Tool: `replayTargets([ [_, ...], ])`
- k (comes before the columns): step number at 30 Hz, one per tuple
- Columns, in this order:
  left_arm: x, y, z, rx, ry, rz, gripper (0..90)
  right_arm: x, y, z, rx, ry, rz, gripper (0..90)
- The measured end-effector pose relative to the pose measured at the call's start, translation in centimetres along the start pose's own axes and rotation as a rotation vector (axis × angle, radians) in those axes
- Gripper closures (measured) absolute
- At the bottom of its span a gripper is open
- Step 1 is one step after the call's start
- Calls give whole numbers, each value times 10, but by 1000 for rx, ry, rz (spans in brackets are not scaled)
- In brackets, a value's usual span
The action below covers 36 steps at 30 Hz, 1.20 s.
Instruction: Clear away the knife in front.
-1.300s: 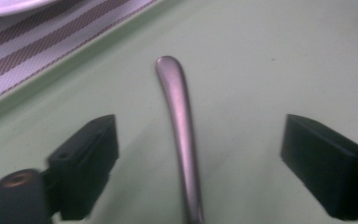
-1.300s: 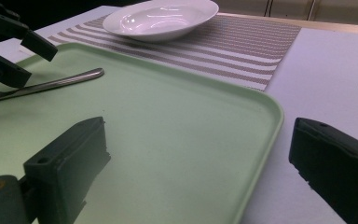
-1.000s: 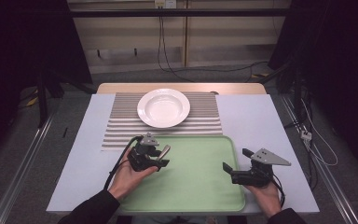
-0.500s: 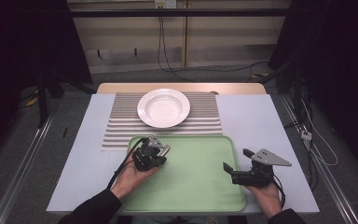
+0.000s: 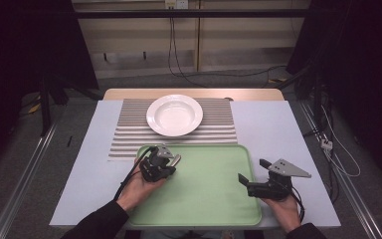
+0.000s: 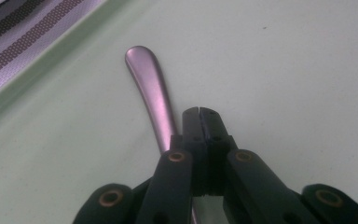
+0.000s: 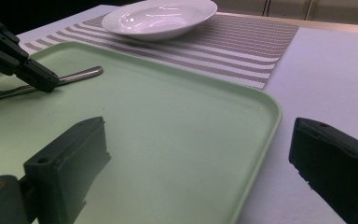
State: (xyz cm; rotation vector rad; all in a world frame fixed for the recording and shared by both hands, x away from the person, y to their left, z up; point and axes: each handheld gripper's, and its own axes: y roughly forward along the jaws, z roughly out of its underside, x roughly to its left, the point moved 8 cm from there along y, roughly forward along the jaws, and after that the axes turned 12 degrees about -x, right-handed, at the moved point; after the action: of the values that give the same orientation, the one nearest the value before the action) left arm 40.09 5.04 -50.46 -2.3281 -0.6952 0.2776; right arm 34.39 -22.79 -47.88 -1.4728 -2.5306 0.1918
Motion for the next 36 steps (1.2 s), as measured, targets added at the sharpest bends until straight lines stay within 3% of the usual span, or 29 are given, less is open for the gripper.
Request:
replayTargets([
  [15, 4, -7, 6, 13, -9, 52, 900, 1, 1, 0, 0, 0, -4, 43],
  [16, 5, -7, 6, 9, -4, 37, 900, 1, 1, 1, 5, -1, -5, 43],
  [23, 8, -11, 9, 12, -10, 47, 900, 1, 1, 1, 3, 0, -6, 43],
  [30, 13, -16, 13, 16, -22, 15, 900, 1, 1, 0, -5, -1, -9, 43],
  [34, 15, -19, 15, 21, -32, 22, 900, 1, 1, 0, -4, 0, -9, 43],
  [36, 17, -20, 17, 17, -34, 0, 900, 1, 1, 0, -3, 3, -6, 43],
])
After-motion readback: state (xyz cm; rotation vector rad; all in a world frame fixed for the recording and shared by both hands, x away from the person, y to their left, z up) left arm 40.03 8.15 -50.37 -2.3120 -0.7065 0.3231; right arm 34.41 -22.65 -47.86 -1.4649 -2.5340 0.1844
